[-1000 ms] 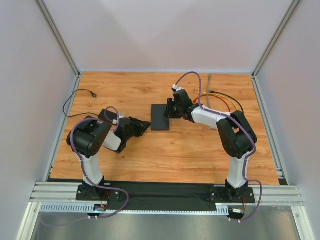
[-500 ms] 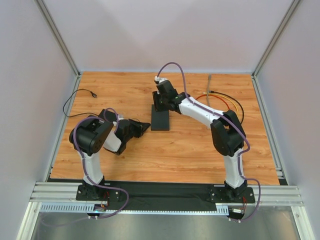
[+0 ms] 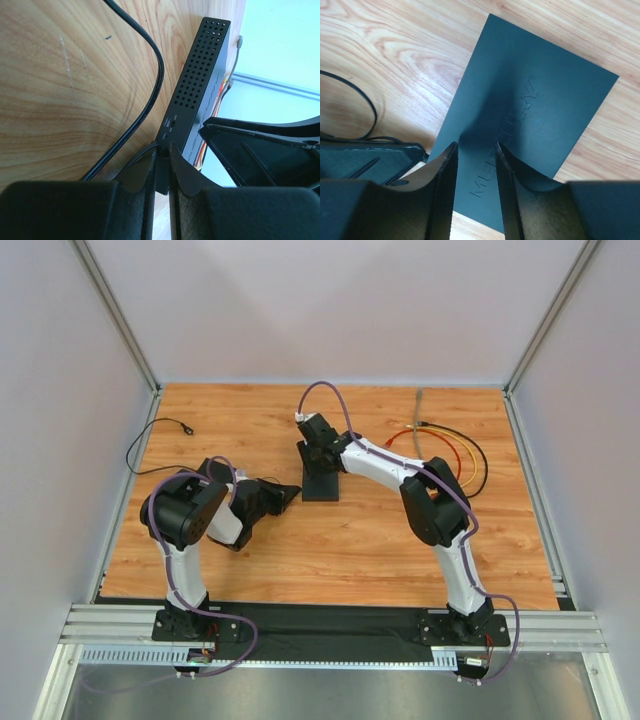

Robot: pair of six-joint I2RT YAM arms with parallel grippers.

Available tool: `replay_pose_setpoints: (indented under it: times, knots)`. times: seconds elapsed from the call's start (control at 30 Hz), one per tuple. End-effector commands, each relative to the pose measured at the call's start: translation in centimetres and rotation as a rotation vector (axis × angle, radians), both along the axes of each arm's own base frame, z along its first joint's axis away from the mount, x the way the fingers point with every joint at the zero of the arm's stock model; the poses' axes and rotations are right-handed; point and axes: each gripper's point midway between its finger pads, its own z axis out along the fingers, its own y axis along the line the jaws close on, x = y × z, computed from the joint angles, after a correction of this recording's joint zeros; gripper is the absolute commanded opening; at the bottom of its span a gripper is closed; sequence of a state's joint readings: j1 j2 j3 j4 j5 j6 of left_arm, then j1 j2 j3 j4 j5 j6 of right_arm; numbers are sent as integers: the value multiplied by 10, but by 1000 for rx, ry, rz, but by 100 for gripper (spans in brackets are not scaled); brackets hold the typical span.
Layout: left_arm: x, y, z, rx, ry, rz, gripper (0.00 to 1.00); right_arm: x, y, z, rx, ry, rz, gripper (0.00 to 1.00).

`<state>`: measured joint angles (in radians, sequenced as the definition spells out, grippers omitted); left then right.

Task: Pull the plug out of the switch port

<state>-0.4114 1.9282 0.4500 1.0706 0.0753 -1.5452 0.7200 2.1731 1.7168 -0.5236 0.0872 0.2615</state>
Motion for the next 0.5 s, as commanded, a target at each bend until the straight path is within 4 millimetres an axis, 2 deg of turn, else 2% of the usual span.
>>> replay_pose_setpoints:
  times: [0.0, 0.23, 0.47]
  knots:
    - [-8, 12, -29, 87, 48, 10, 0, 6, 8, 14, -69, -76, 34, 38]
    - [-8, 9, -34, 88, 39, -13, 0, 0, 18, 9, -133, -112, 58, 51]
    - [-9, 10, -38, 101, 32, -18, 0, -2, 11, -11, -221, -108, 62, 55]
